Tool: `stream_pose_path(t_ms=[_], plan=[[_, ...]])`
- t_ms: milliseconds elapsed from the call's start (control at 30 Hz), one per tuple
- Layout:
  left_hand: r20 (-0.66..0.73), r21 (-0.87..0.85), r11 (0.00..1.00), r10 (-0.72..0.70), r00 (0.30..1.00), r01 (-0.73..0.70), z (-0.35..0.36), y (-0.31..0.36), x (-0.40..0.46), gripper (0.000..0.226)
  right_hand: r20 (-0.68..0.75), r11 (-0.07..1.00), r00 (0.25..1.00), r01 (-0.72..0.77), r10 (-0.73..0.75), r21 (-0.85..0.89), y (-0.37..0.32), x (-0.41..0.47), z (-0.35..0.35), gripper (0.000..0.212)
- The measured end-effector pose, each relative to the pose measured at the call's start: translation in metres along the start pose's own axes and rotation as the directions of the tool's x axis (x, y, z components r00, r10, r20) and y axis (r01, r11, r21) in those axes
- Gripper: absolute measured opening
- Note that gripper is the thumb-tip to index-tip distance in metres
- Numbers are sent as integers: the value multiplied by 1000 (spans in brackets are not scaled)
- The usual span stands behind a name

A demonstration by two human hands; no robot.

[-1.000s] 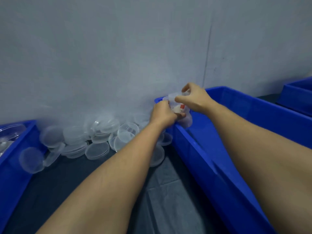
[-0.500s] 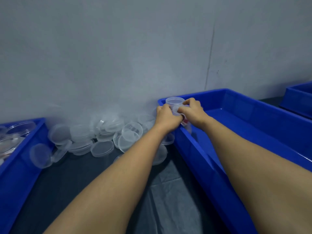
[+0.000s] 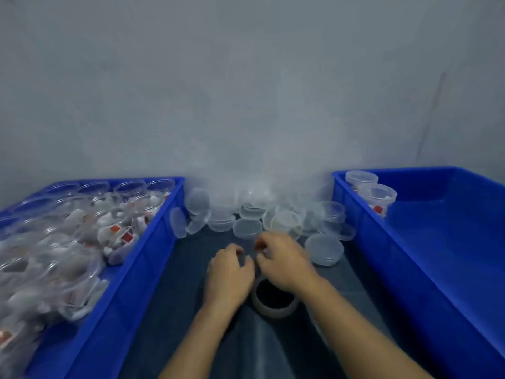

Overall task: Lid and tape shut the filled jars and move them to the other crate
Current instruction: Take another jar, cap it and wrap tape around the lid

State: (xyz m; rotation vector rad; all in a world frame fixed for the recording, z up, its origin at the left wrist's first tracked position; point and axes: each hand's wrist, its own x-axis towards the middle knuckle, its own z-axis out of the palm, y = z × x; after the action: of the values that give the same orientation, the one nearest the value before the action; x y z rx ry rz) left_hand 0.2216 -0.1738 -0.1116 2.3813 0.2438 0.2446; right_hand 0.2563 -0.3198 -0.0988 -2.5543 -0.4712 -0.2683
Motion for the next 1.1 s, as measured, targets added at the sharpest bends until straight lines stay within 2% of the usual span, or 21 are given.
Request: stream_pose_path(t_ms=[67,133,200,367,433,500,633,667,733,800,867,933,1000,1100], plan=[[-66,203,979,-4,998,18,-7,-33,-23,33,35,990,997,73,-69,-123,-10,-22,32,19],[-78,286,957,65,995,-40,-8,-53,-39,31,15,970,994,108,-107,-218,-17,-32,49,17],[-51,306,947,116,992,-95,-9,-58,-46,32,-8,969,994,102,-107,-227,-23,-31,53,16],[23,331,933,138,990,-138,-22,-48,-50,31,26,947,996,84,-80,-309,-34,-25,50,16],[-40,258,959,130,991,-115,-35,-45,-54,24,12,932,996,83,-84,-352,-49,-18,45,19],[-178,174,983,84,980,-53,-54,-44,-60,22,-37,946,992,100,-117,-309,-74,-6,39,20],[-365,-98,995,-16,931,-22,-90,-25,-73,17,-110,976,970,213,-217,-44,-144,28,29,18],[-385,-106,994,-15,923,-28,-100,-19,-75,21,-104,971,967,236,-232,27,-161,39,26,17],[-427,23,1000,12,904,-2,-123,-11,-77,37,-74,945,961,274,-265,176,-191,61,21,18],[-463,245,962,9,886,119,-152,-8,-80,38,-16,916,944,325,-331,234,-215,78,16,21],[-435,369,894,-78,897,256,-177,-11,-83,33,118,886,890,408,-440,221,-233,85,17,24],[-385,368,862,-199,901,347,-191,-18,-85,33,312,862,804,478,-507,168,-249,86,23,25],[-350,347,853,-267,898,389,-195,-24,-87,37,469,841,724,536,-505,79,-261,87,34,24],[-359,315,851,-303,883,421,-194,-28,-86,41,584,856,686,516,-434,31,-267,87,51,23]])
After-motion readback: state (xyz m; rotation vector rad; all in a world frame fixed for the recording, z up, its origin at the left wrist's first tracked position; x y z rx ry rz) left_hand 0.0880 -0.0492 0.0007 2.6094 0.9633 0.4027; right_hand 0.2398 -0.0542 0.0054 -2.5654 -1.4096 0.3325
